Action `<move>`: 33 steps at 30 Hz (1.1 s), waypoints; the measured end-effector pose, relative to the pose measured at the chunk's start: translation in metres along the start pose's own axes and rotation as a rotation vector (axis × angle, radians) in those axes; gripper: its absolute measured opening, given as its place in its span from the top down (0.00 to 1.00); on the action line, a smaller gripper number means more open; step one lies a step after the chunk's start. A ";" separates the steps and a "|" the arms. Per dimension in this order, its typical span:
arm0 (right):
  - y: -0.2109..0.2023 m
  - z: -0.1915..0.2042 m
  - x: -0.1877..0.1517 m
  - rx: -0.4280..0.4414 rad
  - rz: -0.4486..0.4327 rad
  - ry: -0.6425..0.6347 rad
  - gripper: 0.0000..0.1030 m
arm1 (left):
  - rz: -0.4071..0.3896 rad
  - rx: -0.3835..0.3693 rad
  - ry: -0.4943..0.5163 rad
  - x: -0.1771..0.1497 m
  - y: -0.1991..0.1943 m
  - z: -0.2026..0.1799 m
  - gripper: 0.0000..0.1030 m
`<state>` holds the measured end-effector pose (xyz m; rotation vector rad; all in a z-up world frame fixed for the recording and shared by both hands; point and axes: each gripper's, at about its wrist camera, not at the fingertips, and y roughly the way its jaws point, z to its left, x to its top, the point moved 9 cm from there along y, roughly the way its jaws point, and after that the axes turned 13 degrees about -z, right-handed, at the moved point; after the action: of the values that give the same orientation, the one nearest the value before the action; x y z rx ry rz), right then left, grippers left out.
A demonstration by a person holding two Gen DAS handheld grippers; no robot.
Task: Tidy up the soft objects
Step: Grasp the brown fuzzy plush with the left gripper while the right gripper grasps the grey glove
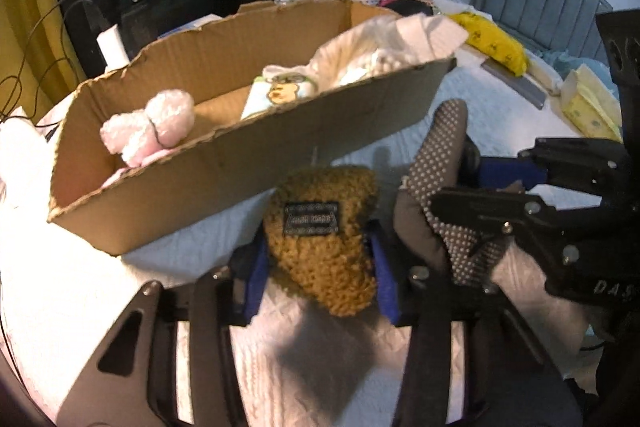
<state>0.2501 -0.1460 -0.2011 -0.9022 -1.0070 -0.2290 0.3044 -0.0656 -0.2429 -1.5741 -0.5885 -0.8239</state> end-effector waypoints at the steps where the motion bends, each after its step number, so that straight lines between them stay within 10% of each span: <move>1: -0.003 0.000 0.001 -0.003 -0.005 -0.001 0.72 | -0.006 -0.001 -0.001 0.001 -0.003 0.000 0.55; 33: -0.067 0.063 0.069 -0.043 -0.173 -0.133 0.72 | -0.244 -0.004 -0.111 0.023 -0.122 0.042 0.55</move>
<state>0.2109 -0.1257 -0.0949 -0.8784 -1.2088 -0.3407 0.2333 -0.0060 -0.1505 -1.5779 -0.8726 -0.9232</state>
